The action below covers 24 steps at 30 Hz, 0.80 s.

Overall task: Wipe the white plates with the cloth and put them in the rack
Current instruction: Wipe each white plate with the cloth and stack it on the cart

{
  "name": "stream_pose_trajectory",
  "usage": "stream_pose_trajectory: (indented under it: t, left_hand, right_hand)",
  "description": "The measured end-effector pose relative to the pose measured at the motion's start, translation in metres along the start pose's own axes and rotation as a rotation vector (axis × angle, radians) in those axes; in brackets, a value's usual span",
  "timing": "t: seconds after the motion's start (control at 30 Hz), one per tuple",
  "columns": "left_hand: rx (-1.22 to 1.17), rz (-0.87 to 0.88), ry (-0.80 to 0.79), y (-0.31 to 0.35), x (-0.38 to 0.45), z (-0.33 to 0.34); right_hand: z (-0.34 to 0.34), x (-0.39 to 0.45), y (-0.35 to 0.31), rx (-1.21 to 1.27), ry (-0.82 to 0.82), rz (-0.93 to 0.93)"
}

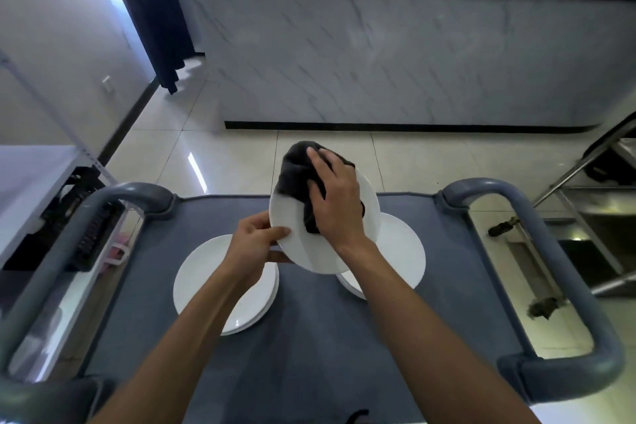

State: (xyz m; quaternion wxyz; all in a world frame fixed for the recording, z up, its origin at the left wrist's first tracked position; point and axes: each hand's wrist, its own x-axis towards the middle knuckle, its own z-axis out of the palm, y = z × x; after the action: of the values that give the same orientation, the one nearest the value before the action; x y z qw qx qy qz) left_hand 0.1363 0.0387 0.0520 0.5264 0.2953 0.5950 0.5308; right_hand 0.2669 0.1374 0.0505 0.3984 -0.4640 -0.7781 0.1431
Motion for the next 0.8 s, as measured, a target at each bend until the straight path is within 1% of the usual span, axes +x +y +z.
stream_pose_trajectory:
  t: [0.23,0.47,0.63,0.8]
  left_hand:
    - [-0.101,0.002,0.116,-0.001,-0.004,0.015]
    - [-0.184,0.046,0.209,-0.002,-0.007,0.038]
    - [-0.237,0.073,0.268,-0.003,-0.004,0.051]
    - [-0.277,0.089,0.313,-0.005,-0.005,0.063]
  right_hand:
    - [-0.027,0.016,0.040,-0.080,0.035,0.029]
    - [-0.041,-0.007,0.063,-0.067,0.034,0.083]
    - [-0.037,-0.040,0.065,-0.042,-0.003,0.151]
    - [-0.029,-0.073,0.050,0.087,0.005,0.207]
